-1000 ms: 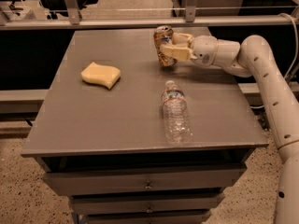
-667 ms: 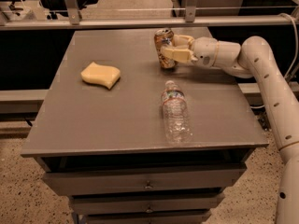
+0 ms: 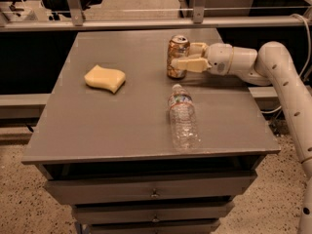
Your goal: Place orange can upright
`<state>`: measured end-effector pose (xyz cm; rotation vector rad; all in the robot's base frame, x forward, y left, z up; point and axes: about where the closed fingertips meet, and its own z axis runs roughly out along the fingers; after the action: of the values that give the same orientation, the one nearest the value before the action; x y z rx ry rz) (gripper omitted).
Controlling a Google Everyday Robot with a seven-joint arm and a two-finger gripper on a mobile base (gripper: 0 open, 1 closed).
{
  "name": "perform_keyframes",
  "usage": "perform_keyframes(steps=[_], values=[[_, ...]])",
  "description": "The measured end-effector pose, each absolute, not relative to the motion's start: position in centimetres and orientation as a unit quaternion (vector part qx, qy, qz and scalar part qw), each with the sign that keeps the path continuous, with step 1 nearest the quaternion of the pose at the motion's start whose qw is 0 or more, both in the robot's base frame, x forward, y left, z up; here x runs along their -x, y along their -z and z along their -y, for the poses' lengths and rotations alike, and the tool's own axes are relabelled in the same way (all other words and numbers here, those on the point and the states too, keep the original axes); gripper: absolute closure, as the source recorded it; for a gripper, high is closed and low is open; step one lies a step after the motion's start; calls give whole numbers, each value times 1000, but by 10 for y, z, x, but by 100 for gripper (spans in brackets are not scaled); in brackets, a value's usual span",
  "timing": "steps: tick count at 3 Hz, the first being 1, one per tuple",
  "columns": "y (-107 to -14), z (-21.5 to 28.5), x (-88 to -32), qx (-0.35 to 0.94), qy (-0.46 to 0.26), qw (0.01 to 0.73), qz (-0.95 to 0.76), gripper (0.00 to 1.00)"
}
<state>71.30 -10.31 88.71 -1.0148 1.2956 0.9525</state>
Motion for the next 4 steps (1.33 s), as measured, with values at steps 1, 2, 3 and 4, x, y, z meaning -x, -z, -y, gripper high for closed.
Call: perform_keyframes(steps=[1, 2, 3, 4], values=[[-890, 123, -706, 436, -383, 579, -573, 0], [-901, 144, -703, 440, -353, 579, -589, 0], [-932, 176, -701, 438, -307, 597, -599, 0], [-973, 216, -699, 431, -257, 624, -599, 0]])
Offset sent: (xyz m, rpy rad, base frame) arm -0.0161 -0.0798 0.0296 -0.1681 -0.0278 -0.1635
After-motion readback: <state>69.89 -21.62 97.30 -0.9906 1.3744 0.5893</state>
